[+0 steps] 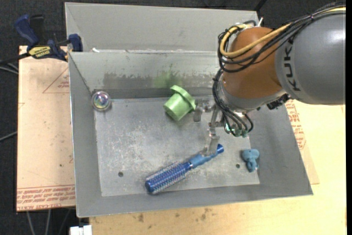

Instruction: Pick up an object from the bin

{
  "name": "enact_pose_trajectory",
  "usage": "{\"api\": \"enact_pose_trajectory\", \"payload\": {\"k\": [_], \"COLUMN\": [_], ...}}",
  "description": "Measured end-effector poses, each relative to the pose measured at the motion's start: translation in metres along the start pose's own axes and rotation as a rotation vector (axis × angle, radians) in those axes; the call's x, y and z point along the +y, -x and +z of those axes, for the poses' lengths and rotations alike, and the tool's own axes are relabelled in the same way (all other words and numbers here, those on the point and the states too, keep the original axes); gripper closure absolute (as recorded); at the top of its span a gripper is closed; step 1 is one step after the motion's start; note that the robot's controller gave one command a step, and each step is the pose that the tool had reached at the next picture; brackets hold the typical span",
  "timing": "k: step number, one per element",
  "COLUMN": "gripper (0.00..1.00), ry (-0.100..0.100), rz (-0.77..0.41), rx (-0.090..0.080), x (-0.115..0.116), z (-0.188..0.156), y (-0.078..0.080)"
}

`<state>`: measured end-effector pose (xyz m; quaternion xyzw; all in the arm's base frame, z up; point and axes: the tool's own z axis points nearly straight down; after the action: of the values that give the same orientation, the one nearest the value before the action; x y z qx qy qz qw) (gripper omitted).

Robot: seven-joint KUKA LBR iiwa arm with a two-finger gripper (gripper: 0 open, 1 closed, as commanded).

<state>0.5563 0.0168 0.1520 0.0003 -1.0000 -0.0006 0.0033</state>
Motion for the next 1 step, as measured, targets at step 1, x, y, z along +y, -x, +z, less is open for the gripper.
{"api": "enact_pose_trajectory", "payload": {"k": [1], "gripper": [0.00], "ry": [0.000], "rz": [-0.320], "rx": [-0.003], "x": [0.0324], "z": [0.0838], "y": [-0.0426]}}
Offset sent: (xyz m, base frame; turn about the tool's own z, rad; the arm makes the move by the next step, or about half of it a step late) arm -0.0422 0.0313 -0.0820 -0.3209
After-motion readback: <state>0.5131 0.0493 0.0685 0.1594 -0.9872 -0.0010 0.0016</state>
